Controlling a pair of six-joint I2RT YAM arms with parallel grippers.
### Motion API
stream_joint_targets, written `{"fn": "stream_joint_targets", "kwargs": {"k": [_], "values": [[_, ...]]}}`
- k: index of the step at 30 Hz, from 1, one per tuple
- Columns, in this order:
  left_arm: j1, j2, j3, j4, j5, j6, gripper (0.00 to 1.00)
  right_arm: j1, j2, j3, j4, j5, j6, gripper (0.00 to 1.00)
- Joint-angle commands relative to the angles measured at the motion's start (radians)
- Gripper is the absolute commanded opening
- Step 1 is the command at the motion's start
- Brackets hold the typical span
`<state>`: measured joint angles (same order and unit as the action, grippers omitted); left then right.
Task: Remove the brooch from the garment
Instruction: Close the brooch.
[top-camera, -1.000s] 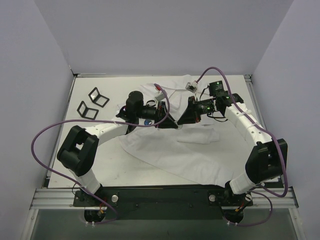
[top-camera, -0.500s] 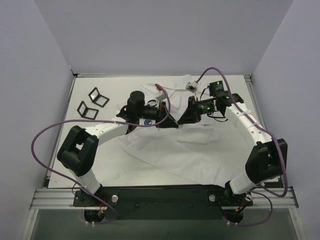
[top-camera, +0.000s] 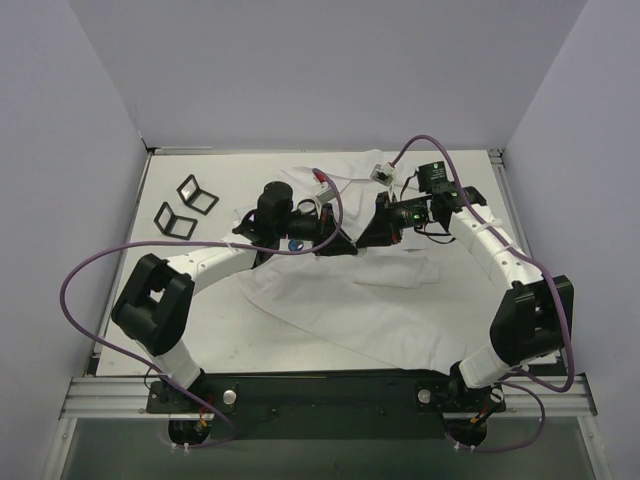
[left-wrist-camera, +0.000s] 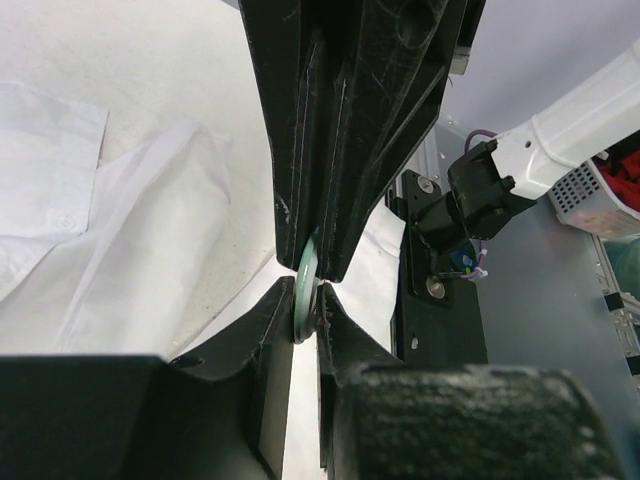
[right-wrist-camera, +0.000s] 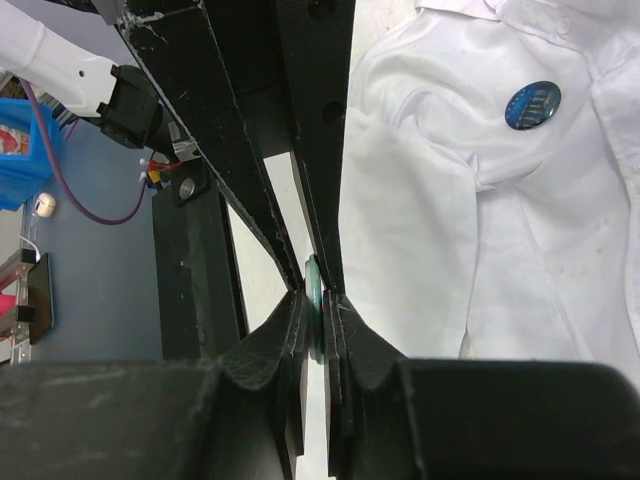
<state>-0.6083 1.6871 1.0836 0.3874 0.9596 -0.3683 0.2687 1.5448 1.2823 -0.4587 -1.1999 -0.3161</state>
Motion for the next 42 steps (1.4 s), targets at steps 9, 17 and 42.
{"fn": "stream_joint_targets", "kwargs": {"k": [9, 17, 42], "values": [[-0.016, -0.027, 0.073, -0.182, -0.188, 0.135, 0.06, 0.007, -0.012, 0.017, -0.001, -0.067, 0.008, 0.00], [-0.036, -0.015, 0.130, -0.298, -0.171, 0.229, 0.00, 0.009, -0.023, 0.014, 0.002, -0.044, 0.000, 0.00], [-0.015, -0.018, 0.115, -0.248, 0.008, 0.200, 0.21, 0.004, -0.034, 0.003, 0.000, -0.040, -0.003, 0.00]]}}
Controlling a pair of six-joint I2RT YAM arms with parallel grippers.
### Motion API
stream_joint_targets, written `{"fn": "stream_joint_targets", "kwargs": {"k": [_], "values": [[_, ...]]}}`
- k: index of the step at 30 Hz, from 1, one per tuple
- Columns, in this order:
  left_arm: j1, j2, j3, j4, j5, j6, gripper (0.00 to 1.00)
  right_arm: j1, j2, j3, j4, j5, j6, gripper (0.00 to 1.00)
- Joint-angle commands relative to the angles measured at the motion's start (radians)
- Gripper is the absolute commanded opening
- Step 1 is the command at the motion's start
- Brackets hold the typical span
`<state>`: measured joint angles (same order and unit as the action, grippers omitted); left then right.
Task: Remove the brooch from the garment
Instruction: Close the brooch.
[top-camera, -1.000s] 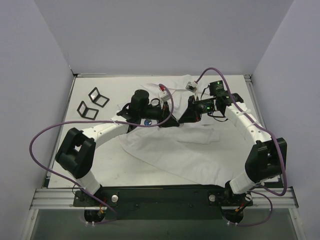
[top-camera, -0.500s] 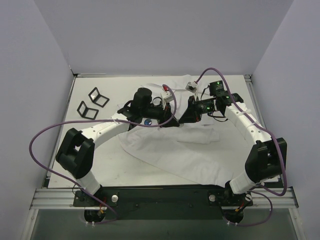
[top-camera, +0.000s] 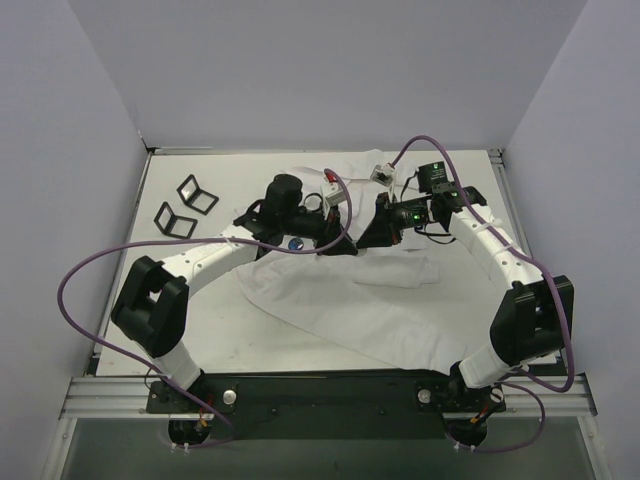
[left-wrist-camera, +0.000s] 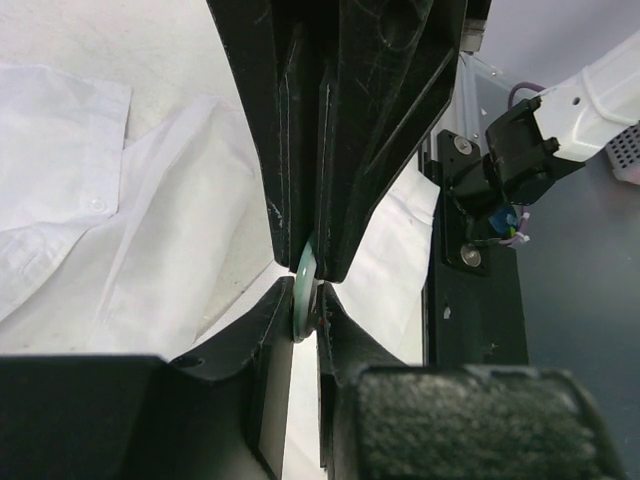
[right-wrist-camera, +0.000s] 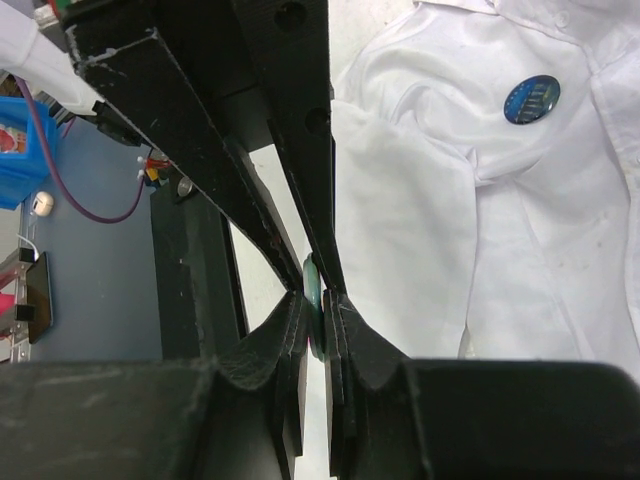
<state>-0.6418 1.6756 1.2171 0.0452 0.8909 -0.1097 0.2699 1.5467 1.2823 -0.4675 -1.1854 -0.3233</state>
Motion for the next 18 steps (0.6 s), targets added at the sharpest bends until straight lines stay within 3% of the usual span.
{"fn": "stream_joint_targets", "kwargs": {"k": [1, 12, 18], "values": [[0.037, -0.007, -0.025, 0.141, 0.088, -0.079, 0.22, 0.005, -0.036, 0.003, 0.009, -0.053, 0.003, 0.00], [0.076, -0.013, -0.091, 0.355, 0.207, -0.240, 0.41, 0.005, -0.025, 0.005, 0.010, -0.045, 0.000, 0.00], [0.079, -0.011, -0.094, 0.381, 0.207, -0.266, 0.43, 0.006, -0.028, 0.002, 0.009, -0.042, 0.000, 0.00]]}}
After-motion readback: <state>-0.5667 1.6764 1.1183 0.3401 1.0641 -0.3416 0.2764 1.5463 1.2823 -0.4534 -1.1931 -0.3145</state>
